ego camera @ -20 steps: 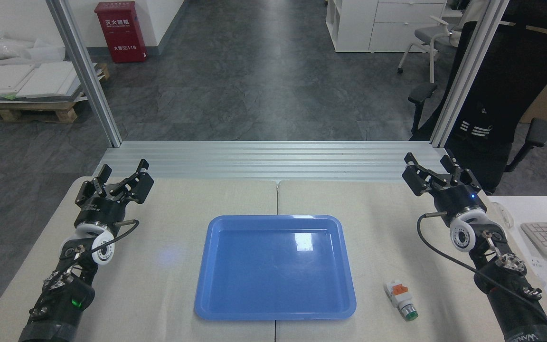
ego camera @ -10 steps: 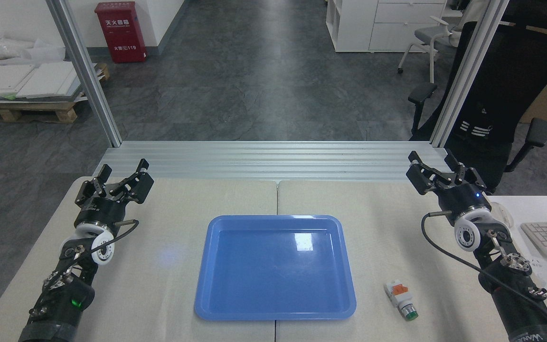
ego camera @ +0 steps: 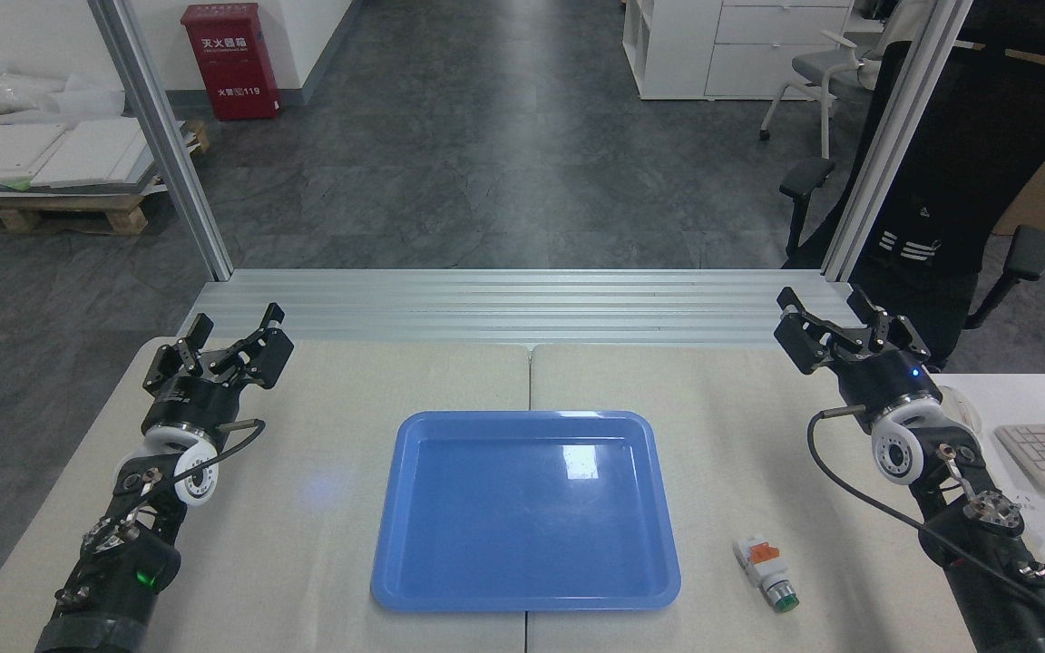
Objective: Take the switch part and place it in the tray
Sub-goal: 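Lower the right gripper onto the white-and-orange switch part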
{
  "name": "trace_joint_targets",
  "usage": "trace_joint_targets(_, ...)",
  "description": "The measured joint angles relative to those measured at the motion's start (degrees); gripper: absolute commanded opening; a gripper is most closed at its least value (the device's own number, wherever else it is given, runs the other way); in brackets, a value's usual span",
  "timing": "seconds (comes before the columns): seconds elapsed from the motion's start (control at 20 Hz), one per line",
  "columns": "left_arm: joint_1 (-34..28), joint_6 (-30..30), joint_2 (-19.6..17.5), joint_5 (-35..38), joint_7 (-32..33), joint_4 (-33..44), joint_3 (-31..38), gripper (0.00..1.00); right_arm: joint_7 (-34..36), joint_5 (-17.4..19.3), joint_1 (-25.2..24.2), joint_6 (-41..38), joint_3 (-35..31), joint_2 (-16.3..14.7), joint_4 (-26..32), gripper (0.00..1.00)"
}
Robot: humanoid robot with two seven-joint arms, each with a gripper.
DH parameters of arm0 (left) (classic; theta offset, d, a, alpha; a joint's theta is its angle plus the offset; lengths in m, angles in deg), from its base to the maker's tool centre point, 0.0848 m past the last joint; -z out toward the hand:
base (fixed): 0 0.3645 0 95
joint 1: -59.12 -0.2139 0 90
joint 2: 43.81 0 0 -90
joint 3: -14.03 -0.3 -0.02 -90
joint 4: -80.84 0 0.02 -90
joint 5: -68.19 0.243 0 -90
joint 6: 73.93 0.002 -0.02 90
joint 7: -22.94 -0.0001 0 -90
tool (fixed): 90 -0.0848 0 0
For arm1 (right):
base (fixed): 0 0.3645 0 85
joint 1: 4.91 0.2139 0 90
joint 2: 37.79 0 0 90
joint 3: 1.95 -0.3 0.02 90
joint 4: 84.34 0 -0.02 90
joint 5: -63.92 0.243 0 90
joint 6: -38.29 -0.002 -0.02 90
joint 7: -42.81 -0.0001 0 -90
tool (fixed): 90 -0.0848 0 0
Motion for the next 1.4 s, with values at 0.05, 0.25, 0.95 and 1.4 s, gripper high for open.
trace_joint_targets(0.05,0.00,-0.01,0.00,0.00,0.00,0.00,-0.01,1.00,-1.29,-0.01,-1.60,0.29,-0.98,0.08,2.12,0.97)
trace_joint_targets(0.25,-0.09,-0.01,0.00,0.00,0.00,0.00,-0.01,1.00,-4.49,-0.10,-4.72,3.33,-2.36,0.31,6.21,0.97)
trace_joint_targets(0.95,0.00,-0.01,0.00,0.00,-0.03,-0.01,0.02,1.00,-5.25,-0.82,-20.35,-0.37,0.01,-0.07,17.44,0.97)
trace_joint_targets(1.4,0.02,0.03,0.00,0.00,-0.02,0.01,0.02,1.00,-4.96,-1.31,-29.68,-1.53,0.65,-2.25,19.43,0.97)
